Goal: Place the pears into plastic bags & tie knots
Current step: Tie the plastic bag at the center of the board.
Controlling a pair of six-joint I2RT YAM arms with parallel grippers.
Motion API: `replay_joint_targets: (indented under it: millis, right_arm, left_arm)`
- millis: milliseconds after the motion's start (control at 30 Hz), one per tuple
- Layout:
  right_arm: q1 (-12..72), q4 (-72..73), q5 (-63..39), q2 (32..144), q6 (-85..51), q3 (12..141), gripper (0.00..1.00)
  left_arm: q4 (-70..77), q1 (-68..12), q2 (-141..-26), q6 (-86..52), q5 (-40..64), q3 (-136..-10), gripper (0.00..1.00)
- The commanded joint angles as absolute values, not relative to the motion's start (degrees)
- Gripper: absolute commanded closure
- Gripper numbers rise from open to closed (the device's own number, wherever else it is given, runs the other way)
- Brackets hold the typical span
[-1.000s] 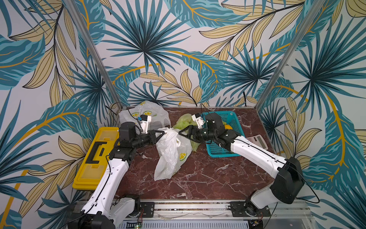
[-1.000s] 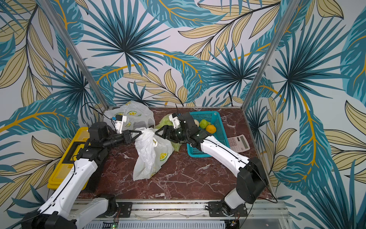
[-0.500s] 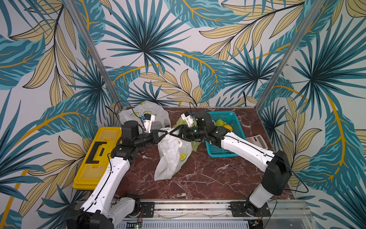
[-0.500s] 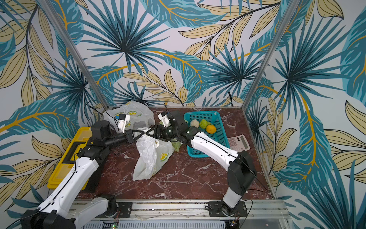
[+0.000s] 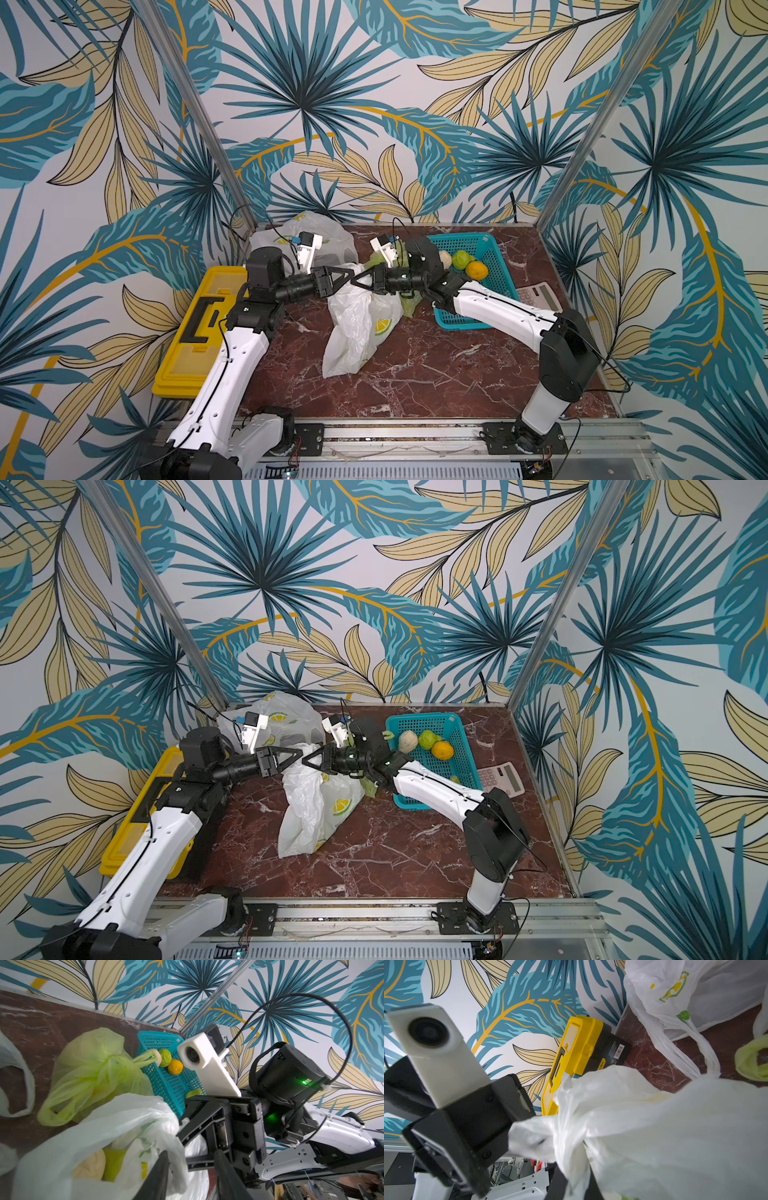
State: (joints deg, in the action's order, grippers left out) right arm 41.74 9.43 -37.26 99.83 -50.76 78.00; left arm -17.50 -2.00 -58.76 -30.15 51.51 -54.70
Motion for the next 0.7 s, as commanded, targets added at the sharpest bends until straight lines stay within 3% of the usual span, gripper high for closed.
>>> replay_joint_targets:
  millis: [0,433,600,667]
  right_arm:
    - [41.51,12.63,-39.19,100.20,-51.38,76.49,0.91]
    - [41.51,13.57,-40.69,101.10,-52.92,76.86,0.92]
    - [41.53,12.78,-40.94,100.81,-52.31,76.43,0.92]
    - [41.49,12.76,-40.98,100.98,-52.25,76.42,0.92]
  left_arm:
    - [-26.58,0.79,-55.81,-24.06,49.32,-55.33,0.52]
    - [-26.98,-4.42,-62.14,-21.76,43.96,-58.87,0.53]
    - [-26.98,-4.39,-64.66,-21.65,43.42,-61.48,0.61]
    - [-26.45,-4.39,-65.19,-21.73,43.81,-61.88,0.74]
